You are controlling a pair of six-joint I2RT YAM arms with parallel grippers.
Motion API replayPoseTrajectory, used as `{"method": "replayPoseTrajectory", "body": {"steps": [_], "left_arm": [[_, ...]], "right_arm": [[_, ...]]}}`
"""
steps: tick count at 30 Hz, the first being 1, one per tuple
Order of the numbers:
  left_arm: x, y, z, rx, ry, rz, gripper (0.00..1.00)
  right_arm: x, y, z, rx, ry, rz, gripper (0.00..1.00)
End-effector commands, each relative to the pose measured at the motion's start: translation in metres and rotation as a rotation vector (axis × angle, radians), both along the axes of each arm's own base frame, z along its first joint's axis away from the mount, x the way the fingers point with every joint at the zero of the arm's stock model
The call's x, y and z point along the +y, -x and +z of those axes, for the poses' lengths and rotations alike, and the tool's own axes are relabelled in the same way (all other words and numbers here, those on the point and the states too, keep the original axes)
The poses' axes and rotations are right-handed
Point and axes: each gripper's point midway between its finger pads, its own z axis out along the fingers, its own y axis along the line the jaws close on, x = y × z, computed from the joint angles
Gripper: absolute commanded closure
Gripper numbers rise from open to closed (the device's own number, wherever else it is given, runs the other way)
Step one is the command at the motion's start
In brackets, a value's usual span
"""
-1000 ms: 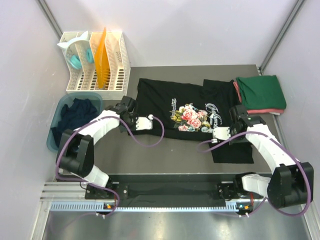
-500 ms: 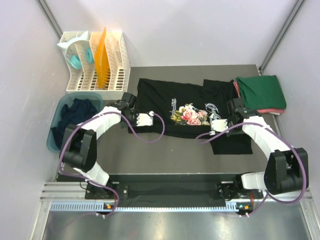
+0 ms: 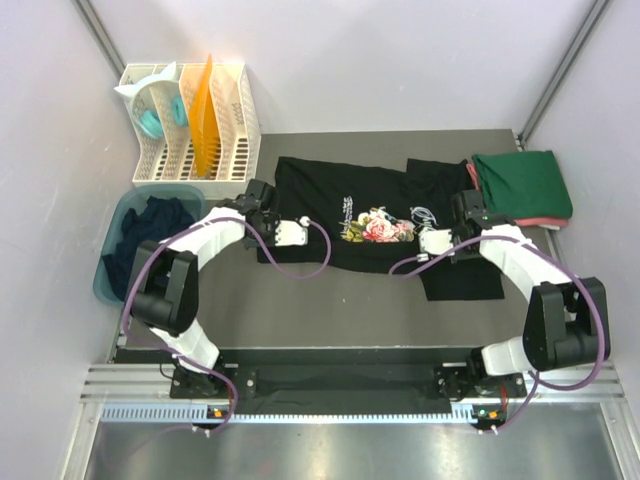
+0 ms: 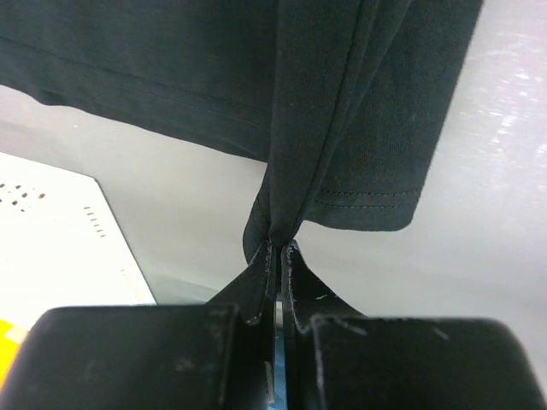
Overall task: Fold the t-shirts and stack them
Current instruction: Grap the side of the flattened tshirt closest away from the robot with both arms, then fold the flattened tshirt in 1/3 of the way
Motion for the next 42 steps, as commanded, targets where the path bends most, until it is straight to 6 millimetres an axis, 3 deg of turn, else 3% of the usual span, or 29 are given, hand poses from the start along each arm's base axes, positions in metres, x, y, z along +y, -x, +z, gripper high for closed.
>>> {"method": "replayPoseTrajectory", "body": {"steps": [1, 9, 22, 25, 26, 28, 29, 30, 31, 33, 37, 38, 39, 42], "left_arm": [[0.001, -0.023, 0.016, -0.065, -0.005, -0.003, 1.0], [-0.004, -0.033, 0.016, -0.067, -0.014, -0.041, 1.0], [-0.008, -0.049, 0.01, -0.074, -0.028, -0.045, 1.0], [-0.008, -0.051, 0.009, -0.085, -0.031, -0.039, 1.0], [-0.008, -0.052, 0.008, -0.088, -0.032, -0.036, 0.99], [-0.006, -0.057, 0.007, -0.12, -0.046, -0.017, 0.91], [-0.006, -0.06, 0.007, -0.143, -0.052, -0.007, 0.8], [-0.007, -0.071, 0.012, -0.205, -0.043, 0.017, 0.76], [0.0, -0.07, 0.008, -0.214, -0.077, 0.036, 0.72], [0.005, -0.076, 0.009, -0.253, -0.085, 0.084, 0.54], [0.018, -0.093, 0.024, -0.362, -0.103, 0.189, 0.53], [0.023, -0.093, 0.026, -0.366, -0.119, 0.205, 0.5], [0.025, -0.093, 0.027, -0.37, -0.124, 0.214, 0.38], [0.028, -0.086, 0.033, -0.349, -0.117, 0.207, 0.46]], "right_arm": [[-0.012, -0.034, 0.036, -0.14, 0.047, -0.016, 1.0], [-0.032, -0.048, 0.054, -0.193, 0.067, -0.046, 1.0], [-0.031, -0.062, 0.039, -0.196, 0.068, -0.049, 0.99], [-0.031, -0.068, 0.035, -0.213, 0.079, -0.054, 0.77], [-0.033, -0.069, 0.034, -0.219, 0.089, -0.062, 0.6], [-0.034, -0.076, 0.032, -0.253, 0.1, -0.076, 0.45], [-0.036, -0.076, 0.03, -0.264, 0.109, -0.088, 0.38], [-0.036, -0.082, 0.033, -0.3, 0.109, -0.095, 0.37], [-0.036, -0.083, 0.034, -0.316, 0.11, -0.102, 0.33], [-0.038, -0.083, 0.037, -0.345, 0.113, -0.117, 0.31], [-0.038, -0.076, 0.045, -0.366, 0.107, -0.124, 0.3], [-0.038, -0.073, 0.046, -0.36, 0.106, -0.122, 0.3], [-0.038, -0.07, 0.05, -0.365, 0.103, -0.121, 0.3], [-0.039, -0.064, 0.054, -0.368, 0.102, -0.121, 0.3]]}}
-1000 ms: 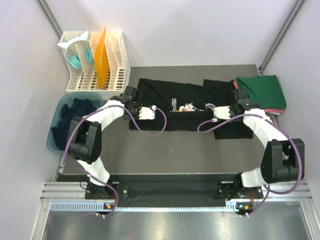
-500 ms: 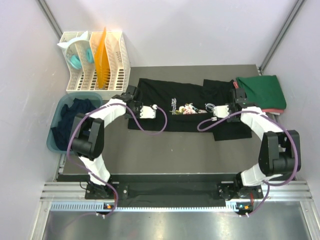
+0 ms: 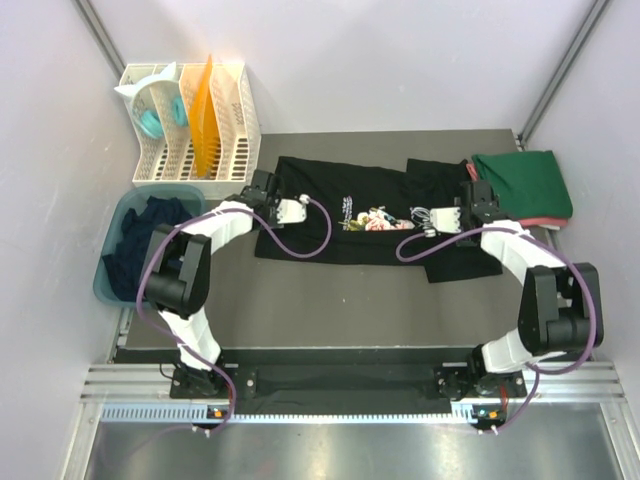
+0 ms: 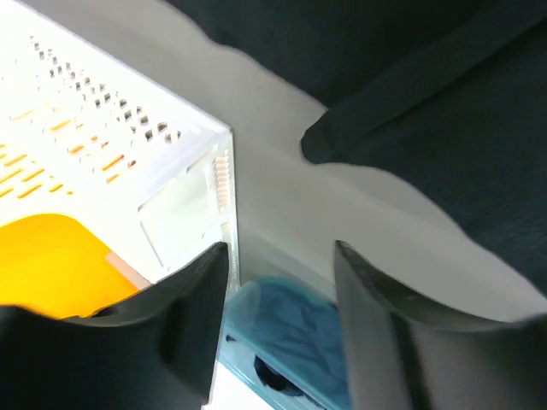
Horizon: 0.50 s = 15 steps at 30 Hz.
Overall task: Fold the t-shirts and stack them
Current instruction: Fold the flattened tshirt in 1/3 of the way
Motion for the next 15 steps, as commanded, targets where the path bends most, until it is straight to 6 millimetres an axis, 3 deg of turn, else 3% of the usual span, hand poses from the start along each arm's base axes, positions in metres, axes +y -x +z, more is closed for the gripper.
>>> {"method": "replayPoseTrajectory", "body": {"steps": [1, 2, 4, 7, 12, 15], "left_arm": [[0.01, -0.002, 0.021, -0.06, 0.02, 0.048, 0.53], [0.005, 0.01, 0.016, 0.004, 0.046, 0.012, 0.54], [-0.002, 0.024, 0.027, 0.034, 0.096, -0.041, 0.54], [-0.015, 0.056, 0.025, 0.093, 0.133, -0.174, 0.54], [-0.036, 0.111, 0.012, 0.18, 0.222, -0.369, 0.53], [-0.039, 0.129, 0.003, 0.218, 0.234, -0.395, 0.53]], "right_arm": [[-0.005, 0.005, 0.032, -0.098, -0.002, -0.028, 0.3], [-0.005, 0.006, 0.035, -0.1, -0.007, -0.025, 0.3], [-0.003, 0.01, 0.036, -0.091, -0.014, -0.019, 0.3], [-0.003, 0.014, 0.037, -0.086, -0.011, -0.014, 0.3], [-0.004, 0.013, 0.034, -0.078, -0.009, -0.019, 0.3], [-0.004, 0.012, 0.032, -0.072, -0.009, -0.021, 0.3]]}}
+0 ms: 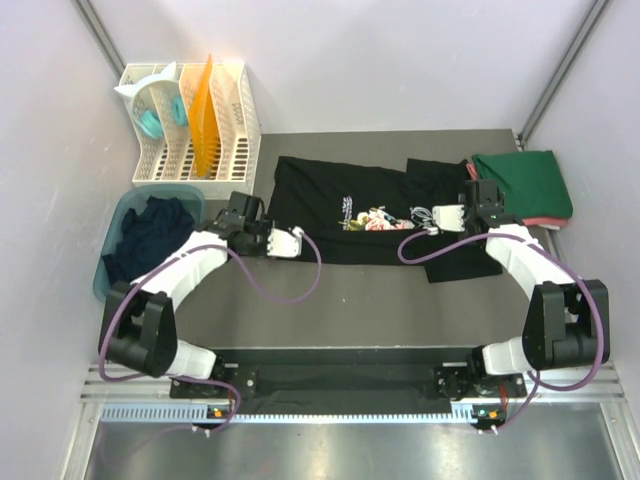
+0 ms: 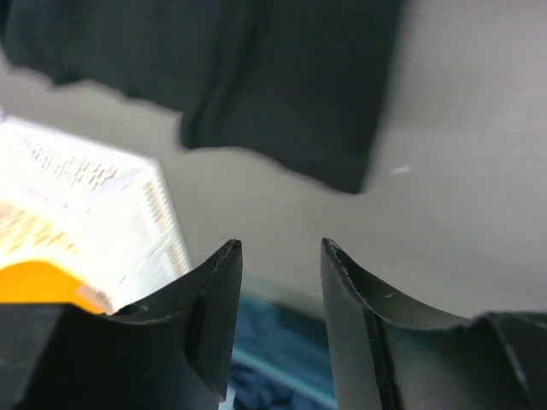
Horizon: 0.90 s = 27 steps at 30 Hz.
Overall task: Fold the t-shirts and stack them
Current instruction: Fold the flattened tshirt in 1/3 of the way
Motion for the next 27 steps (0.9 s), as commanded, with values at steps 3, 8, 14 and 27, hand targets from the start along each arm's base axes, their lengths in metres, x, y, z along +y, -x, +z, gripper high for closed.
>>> {"method": "replayPoseTrajectory", "body": {"steps": [3, 8, 14, 27], "left_arm": [[-0.019, 0.046, -0.034, 0.147, 0.059, -0.135, 0.53], [-0.022, 0.038, -0.051, 0.157, 0.067, -0.1, 0.54], [-0.025, 0.016, -0.063, 0.151, 0.061, -0.054, 0.56], [-0.02, 0.004, -0.09, 0.21, -0.011, -0.035, 0.97]], "right_arm": [[-0.001, 0.0, 0.002, -0.01, -0.005, -0.015, 0.3], [0.002, -0.005, 0.003, -0.007, -0.012, -0.018, 0.3], [0.007, -0.01, 0.006, -0.01, -0.023, -0.022, 0.3], [0.01, -0.015, 0.01, -0.024, -0.033, -0.029, 0.3]]}}
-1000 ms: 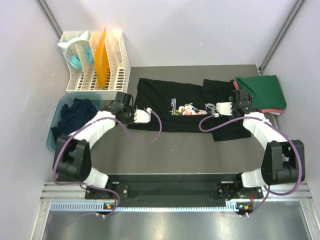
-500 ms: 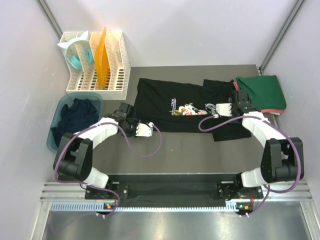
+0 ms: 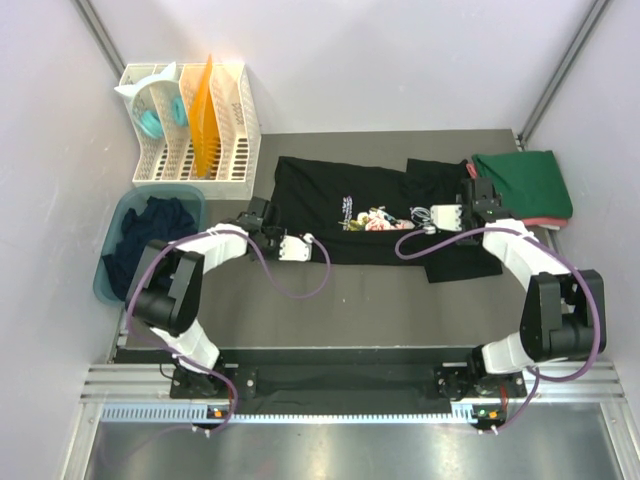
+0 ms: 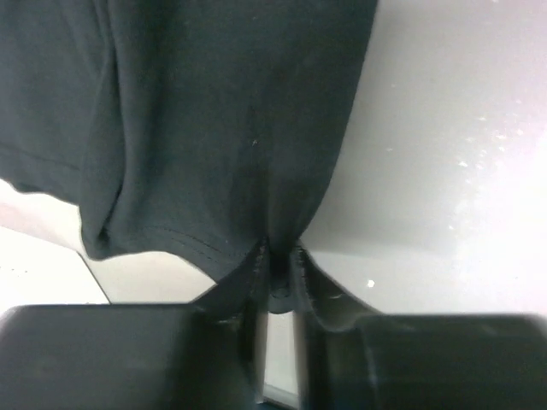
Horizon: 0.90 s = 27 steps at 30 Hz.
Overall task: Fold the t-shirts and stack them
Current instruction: Fold the flattened tshirt in 1/3 of the way
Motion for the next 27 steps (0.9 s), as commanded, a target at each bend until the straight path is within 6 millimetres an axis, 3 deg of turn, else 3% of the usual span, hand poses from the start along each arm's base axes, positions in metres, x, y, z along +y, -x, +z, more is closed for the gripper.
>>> {"method": "replayPoseTrajectory", "body": {"steps": [1, 6, 13, 19, 27], "left_arm": [[0.001, 0.007, -0.009, 0.072, -0.019, -0.002, 1.0], [0.01, 0.025, -0.004, 0.127, -0.056, -0.021, 1.0], [0.028, 0.075, 0.014, 0.203, -0.107, -0.101, 1.0], [0.047, 0.113, 0.007, 0.267, -0.171, -0.144, 1.0], [0.07, 0.129, -0.006, 0.288, -0.271, -0.129, 1.0]], "right_arm": [[0.004, -0.014, 0.022, -0.069, -0.012, -0.01, 0.3], [0.006, -0.017, 0.027, -0.08, -0.015, -0.003, 0.3], [0.007, -0.023, 0.026, -0.075, -0.019, 0.002, 0.3], [0.01, -0.025, 0.026, -0.065, -0.028, 0.016, 0.3], [0.017, -0.012, 0.018, 0.024, -0.055, 0.066, 0.29]]}}
